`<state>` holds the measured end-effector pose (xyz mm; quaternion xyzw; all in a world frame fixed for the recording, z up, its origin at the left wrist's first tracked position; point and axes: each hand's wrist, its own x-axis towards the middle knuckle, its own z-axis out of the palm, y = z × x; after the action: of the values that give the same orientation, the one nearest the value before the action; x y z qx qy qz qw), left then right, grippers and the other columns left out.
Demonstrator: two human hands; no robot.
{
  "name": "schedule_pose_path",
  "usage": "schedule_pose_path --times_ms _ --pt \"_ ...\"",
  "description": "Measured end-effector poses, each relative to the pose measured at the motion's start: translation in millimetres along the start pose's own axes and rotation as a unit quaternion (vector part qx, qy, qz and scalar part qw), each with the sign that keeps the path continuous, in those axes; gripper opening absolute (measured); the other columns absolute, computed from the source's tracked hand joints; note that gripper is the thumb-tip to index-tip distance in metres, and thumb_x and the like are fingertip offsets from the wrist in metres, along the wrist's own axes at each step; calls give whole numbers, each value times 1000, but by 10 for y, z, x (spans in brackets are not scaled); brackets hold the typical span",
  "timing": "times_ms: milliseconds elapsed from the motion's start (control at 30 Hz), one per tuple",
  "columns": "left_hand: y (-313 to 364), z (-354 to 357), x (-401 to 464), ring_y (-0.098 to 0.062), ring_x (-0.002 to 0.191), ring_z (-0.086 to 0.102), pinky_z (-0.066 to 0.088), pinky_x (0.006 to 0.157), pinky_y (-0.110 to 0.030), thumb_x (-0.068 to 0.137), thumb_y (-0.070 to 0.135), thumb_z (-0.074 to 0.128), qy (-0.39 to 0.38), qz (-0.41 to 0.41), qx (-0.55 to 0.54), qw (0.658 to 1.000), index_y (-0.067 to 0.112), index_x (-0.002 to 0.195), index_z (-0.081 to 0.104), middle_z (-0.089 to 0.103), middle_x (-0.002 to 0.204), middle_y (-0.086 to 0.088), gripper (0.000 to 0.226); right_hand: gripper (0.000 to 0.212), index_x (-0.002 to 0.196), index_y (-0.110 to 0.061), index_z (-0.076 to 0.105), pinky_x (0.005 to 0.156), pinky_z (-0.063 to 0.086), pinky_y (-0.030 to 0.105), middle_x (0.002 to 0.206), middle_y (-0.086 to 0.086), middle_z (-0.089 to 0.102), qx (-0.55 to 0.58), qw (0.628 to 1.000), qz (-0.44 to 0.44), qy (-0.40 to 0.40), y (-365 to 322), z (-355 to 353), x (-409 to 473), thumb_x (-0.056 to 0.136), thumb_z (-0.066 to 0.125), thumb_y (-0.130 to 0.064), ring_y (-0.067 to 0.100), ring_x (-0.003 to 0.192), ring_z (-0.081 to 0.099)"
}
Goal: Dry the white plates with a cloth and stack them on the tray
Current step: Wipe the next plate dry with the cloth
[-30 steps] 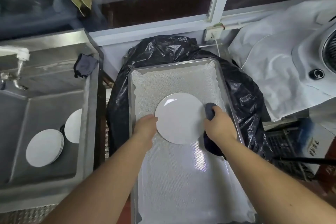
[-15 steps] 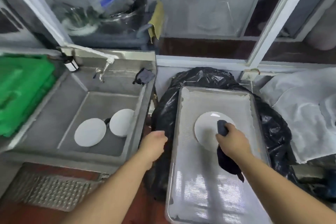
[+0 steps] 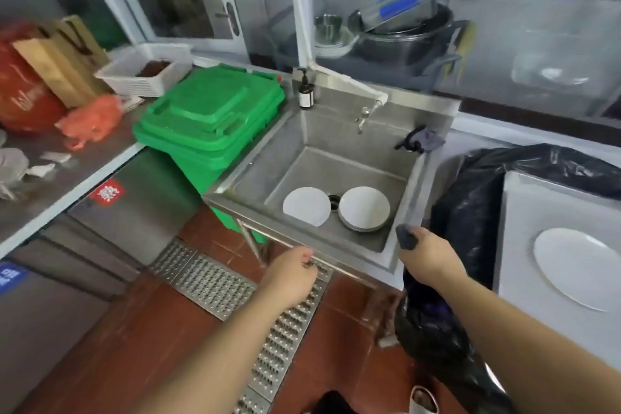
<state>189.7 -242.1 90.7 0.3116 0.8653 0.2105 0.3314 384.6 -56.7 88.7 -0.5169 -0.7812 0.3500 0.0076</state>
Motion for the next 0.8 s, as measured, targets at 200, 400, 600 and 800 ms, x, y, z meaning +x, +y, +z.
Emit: schedule_pose_path --times_ms 200,400,600,800 --pt "-792 -629 -194 -12 94 70 61 77 -29 102 29 55 42 -23 31 998 28 141 55 60 143 8 39 55 153 -29 46 84 47 35 136 15 65 -84 993 -58 -66 -956 648 23 99 56 -28 38 120 61" --pt "-1180 -941 -78 -10 90 69 54 73 -22 102 26 57 27 -46 77 996 24 142 55 59 143 2 40 46 141 -25 57 89 53 41 120 15 71 -121 983 -98 -101 -1505 1043 292 95 59 -25 39 110 64" --pt "-1106 -1239 557 -21 111 66 53 88 -31 104 23 49 20 -54 122 991 18 140 56 59 142 -6 37 49 143 -23 52 82 51 39 122 16 69 -165 971 -101 -138 -1787 1229 947 95 59 -23 37 106 64" --pt "-761 -1512 1550 -19 112 67 59 90 -36 103 27 55 12 -57 149 987 25 146 52 58 146 0 44 46 142 -21 52 77 39 33 114 12 67 -140 976 -72 -149 -1952 1128 1876 96 54 -23 28 91 53"
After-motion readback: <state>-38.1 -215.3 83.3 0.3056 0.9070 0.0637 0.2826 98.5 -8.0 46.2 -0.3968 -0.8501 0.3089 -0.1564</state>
